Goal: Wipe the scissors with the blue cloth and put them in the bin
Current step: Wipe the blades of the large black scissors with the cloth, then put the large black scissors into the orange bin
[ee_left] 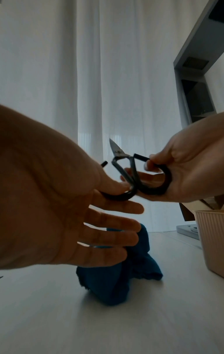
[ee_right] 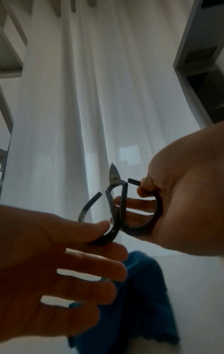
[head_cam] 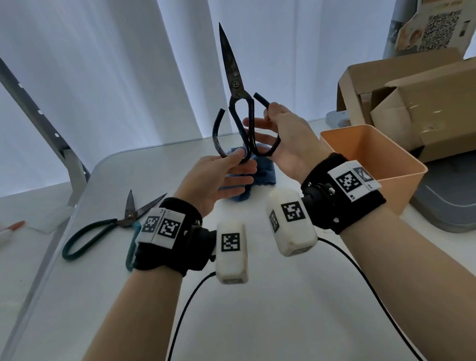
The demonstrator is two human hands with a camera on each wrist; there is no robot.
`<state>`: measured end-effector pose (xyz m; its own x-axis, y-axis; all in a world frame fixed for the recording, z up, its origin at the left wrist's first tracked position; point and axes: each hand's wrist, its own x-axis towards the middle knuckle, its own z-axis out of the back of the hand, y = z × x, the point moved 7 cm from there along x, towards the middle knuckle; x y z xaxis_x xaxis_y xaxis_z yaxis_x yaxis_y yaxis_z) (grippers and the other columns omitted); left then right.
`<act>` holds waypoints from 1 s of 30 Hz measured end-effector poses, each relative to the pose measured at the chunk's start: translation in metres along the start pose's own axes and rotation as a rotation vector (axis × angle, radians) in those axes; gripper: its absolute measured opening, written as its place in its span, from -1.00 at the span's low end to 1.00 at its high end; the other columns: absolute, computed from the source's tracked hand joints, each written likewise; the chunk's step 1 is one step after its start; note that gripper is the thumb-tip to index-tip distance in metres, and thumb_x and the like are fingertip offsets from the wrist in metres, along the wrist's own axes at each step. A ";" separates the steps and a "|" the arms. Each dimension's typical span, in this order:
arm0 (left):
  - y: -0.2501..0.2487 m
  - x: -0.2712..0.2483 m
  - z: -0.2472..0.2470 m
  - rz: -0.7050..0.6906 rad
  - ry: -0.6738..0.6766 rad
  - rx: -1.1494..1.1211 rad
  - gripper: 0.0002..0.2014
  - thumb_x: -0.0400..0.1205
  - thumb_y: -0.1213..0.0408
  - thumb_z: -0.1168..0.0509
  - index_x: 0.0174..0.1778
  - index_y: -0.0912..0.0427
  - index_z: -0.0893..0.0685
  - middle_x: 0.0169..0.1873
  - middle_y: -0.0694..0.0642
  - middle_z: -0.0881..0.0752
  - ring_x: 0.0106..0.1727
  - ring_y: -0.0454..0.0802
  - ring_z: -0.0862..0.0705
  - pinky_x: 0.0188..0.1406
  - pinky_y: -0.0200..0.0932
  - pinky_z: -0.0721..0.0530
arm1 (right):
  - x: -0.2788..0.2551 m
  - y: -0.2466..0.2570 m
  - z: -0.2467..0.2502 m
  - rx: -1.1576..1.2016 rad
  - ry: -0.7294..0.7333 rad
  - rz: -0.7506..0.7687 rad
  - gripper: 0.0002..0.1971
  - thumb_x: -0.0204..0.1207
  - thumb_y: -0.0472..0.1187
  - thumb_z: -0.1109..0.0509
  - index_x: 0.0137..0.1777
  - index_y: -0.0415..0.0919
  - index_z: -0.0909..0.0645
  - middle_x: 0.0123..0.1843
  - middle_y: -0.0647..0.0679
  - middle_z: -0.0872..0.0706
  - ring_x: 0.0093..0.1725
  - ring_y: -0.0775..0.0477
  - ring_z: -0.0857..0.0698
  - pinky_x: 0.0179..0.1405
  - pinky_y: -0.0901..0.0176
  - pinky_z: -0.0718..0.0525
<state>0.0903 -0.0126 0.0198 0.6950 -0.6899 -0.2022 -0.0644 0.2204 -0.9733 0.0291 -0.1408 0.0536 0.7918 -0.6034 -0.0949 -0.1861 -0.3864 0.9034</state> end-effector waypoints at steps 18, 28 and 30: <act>-0.078 -0.001 -0.113 -0.238 0.135 0.041 -0.77 0.70 0.37 -0.27 0.24 0.34 -0.66 -0.29 0.13 -0.59 -0.45 -0.11 -0.53 -0.42 -0.31 -0.53 | -0.044 0.089 0.132 -0.140 -0.335 0.207 -0.86 0.45 -0.38 -0.26 -0.07 -0.28 -0.64 -0.18 -0.21 -0.74 -0.15 -0.23 -0.80 -0.34 0.08 -0.76; -0.066 -0.014 -0.132 -0.077 0.326 0.037 -0.82 0.74 0.13 -0.20 0.04 0.19 -0.50 -0.45 0.01 -0.46 -0.49 -0.12 -0.35 -0.54 -0.34 -0.35 | -0.050 0.097 0.160 -0.234 -0.377 0.158 -0.72 0.48 -0.03 -0.26 -0.13 -0.26 -0.63 -0.37 -0.06 -0.61 -0.58 0.10 -0.45 -0.66 0.30 -0.33; -0.061 -0.013 -0.133 -0.052 0.331 0.049 -0.80 0.75 0.09 -0.20 0.02 0.18 -0.51 -0.47 -0.01 -0.46 -0.52 -0.14 -0.36 -0.56 -0.35 -0.36 | -0.048 0.091 0.164 -0.264 -0.375 0.106 -0.70 0.49 -0.03 -0.24 -0.04 -0.26 -0.63 -0.46 0.00 -0.57 -0.58 0.09 -0.43 -0.66 0.31 -0.33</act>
<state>-0.0104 -0.1090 0.0670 0.4253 -0.8860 -0.1848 0.0047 0.2063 -0.9785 -0.1211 -0.2611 0.0718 0.5026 -0.8591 -0.0968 -0.0617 -0.1473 0.9872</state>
